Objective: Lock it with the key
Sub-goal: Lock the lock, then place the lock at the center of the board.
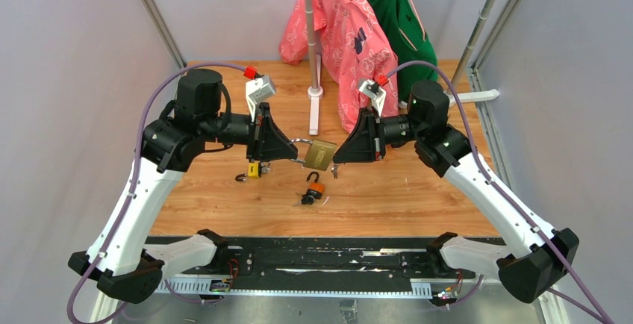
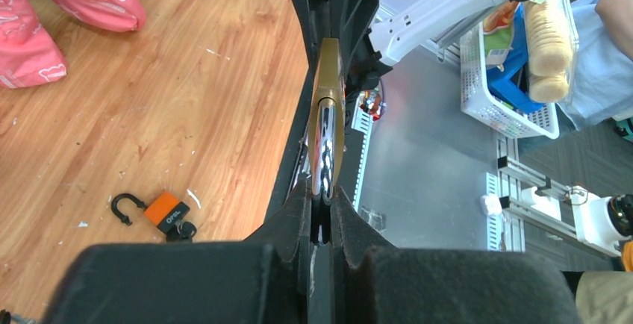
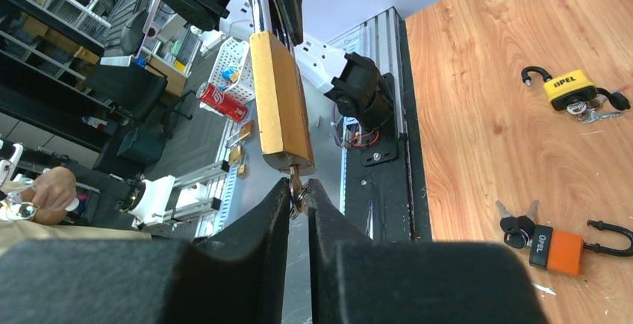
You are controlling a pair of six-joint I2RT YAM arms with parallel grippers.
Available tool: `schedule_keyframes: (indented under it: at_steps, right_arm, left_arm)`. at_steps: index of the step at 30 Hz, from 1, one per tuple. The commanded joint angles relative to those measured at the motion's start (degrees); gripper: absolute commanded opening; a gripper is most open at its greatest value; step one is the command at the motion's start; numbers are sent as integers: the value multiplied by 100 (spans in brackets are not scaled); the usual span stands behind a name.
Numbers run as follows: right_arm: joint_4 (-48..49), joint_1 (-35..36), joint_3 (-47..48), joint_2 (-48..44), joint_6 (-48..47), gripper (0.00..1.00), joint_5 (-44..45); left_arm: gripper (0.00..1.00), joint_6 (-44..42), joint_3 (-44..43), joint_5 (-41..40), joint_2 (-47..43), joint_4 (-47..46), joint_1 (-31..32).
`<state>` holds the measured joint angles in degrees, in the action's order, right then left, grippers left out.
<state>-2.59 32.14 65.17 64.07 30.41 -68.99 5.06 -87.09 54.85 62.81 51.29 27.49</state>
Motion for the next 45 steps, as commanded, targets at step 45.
schedule_keyframes:
  at_steps: [45]
  right_arm:
    - [-6416, -2680, -51, -2441, -79, 0, 7836]
  left_arm:
    - [0, 26, -2013, -406, 4169, -513, 2028]
